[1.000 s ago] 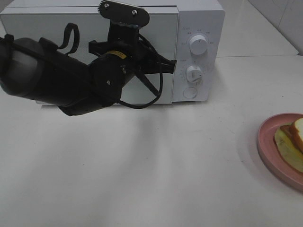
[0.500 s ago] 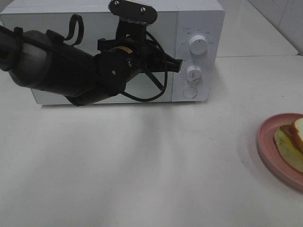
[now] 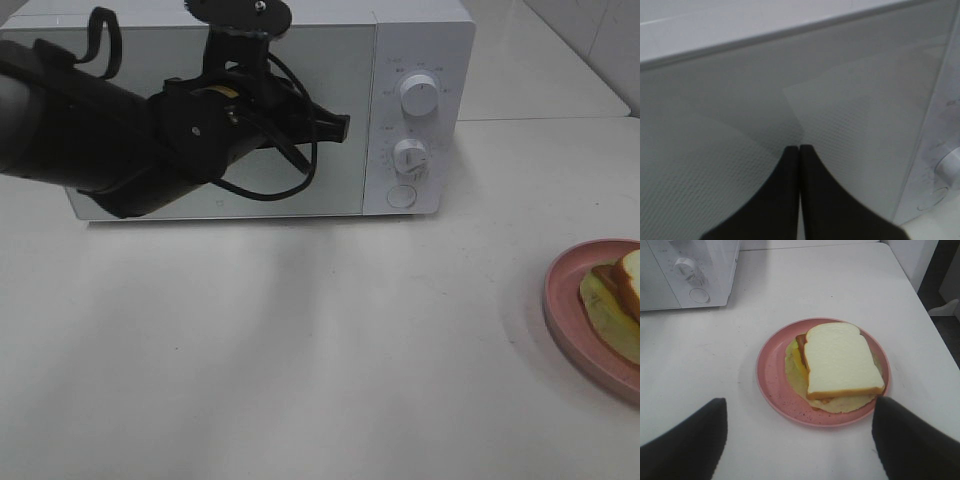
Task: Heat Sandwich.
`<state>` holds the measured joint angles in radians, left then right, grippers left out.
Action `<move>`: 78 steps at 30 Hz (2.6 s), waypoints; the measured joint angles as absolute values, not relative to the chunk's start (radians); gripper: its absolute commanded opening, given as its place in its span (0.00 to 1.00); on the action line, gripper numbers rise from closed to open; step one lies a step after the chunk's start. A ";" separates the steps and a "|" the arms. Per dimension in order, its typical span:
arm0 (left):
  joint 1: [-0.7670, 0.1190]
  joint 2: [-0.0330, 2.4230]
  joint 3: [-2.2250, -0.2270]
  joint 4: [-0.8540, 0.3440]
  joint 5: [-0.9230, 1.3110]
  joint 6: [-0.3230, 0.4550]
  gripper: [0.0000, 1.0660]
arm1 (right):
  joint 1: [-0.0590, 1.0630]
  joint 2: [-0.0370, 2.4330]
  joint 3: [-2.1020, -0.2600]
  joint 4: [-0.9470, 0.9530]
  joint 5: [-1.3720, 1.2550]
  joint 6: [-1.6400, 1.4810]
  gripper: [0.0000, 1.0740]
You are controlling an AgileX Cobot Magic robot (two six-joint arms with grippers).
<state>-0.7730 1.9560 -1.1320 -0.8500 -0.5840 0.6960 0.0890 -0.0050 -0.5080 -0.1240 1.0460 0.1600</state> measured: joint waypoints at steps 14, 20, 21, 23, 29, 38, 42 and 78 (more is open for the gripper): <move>-0.814 1.786 -1.017 -0.863 -0.200 0.697 0.49 | 0.089 -0.005 -0.508 -0.124 1.046 0.160 0.71; -0.796 1.760 -1.017 -0.849 0.059 0.697 0.95 | 0.089 -0.005 -0.508 -0.124 1.046 0.160 0.71; -0.796 1.760 -1.017 -0.849 0.059 0.697 0.95 | 0.089 -0.005 -0.508 -0.124 1.046 0.160 0.71; -0.794 1.754 -1.017 -0.813 0.121 0.697 0.95 | 0.089 -0.005 -0.508 -0.124 1.046 0.160 0.71; -0.783 1.709 -1.017 -0.618 0.397 0.657 0.95 | 0.089 -0.005 -0.508 -0.124 1.046 0.159 0.71; -0.622 1.609 -1.017 -0.412 0.672 0.405 0.95 | 0.089 -0.005 -0.508 -0.124 1.046 0.159 0.71; -0.525 1.554 -1.017 -0.351 0.771 0.343 0.95 | 0.089 -0.005 -0.508 -0.124 1.046 0.159 0.71; 0.053 0.916 -0.753 -0.045 1.007 0.015 0.95 | 0.089 -0.005 -0.508 -0.124 1.046 0.159 0.69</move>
